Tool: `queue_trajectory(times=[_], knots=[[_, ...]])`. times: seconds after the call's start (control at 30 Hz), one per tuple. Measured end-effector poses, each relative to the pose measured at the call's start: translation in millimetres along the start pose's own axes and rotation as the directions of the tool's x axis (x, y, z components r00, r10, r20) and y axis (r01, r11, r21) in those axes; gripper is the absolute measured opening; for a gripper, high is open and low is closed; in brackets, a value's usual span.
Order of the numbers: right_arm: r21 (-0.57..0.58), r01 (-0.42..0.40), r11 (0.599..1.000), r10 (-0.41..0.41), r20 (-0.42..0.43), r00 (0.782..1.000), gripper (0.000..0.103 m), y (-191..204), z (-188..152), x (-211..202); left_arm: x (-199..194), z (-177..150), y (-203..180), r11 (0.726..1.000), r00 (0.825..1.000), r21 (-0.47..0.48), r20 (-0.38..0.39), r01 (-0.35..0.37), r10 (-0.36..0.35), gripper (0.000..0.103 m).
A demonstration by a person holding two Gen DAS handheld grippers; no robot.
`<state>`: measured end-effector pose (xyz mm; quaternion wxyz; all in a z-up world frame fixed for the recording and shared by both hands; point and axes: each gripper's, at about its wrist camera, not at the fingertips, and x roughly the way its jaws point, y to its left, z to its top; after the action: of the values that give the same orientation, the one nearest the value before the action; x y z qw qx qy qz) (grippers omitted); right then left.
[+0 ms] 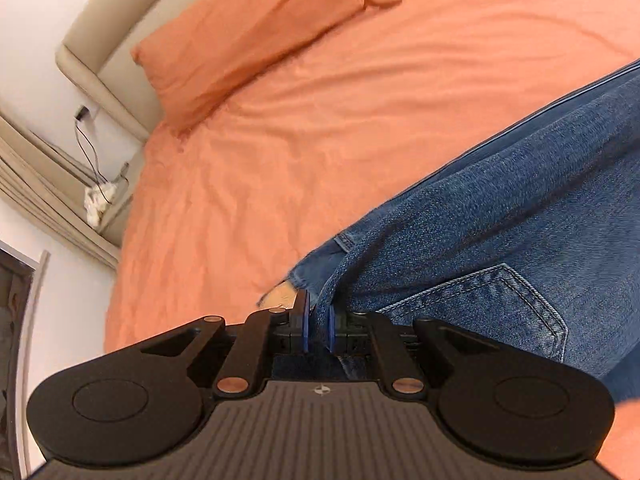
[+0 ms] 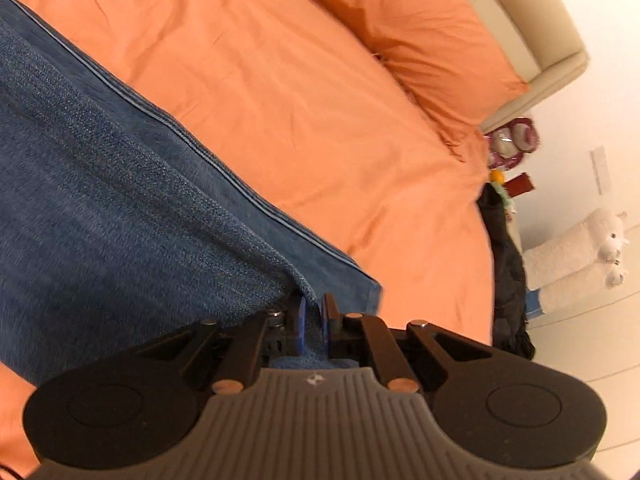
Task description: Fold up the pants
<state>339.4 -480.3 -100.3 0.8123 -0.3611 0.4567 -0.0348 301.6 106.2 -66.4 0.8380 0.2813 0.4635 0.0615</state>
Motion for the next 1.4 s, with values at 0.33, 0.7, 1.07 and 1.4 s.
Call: queue_trajectory(times=[0.33,0.7,1.07,1.4], knots=[[-0.051,-0.03,0.998,0.027,-0.061,0.998,0.0,23.0,23.7,71.7,58.1,-1.7,-6.3,0.997,0.996,-0.055,-0.069,0.054,-0.057,0.01],[0.027,-0.021,0.999,0.022,-0.053,0.998,0.0,-1.0,39.8,55.4,33.5,9.0,9.2,0.993,1.0,-0.114,0.003,0.018,-0.018,0.01],[0.023,-0.032,0.999,0.035,-0.125,0.992,0.0,21.3,66.2,109.5,86.1,15.8,4.6,0.99,0.991,-0.11,-0.092,0.086,-0.096,0.013],[0.088,0.029,0.996,-0.02,-0.102,0.995,0.064,10.9,67.4,87.5,60.3,5.8,28.8,0.992,0.999,-0.116,-0.014,0.05,-0.052,0.054]])
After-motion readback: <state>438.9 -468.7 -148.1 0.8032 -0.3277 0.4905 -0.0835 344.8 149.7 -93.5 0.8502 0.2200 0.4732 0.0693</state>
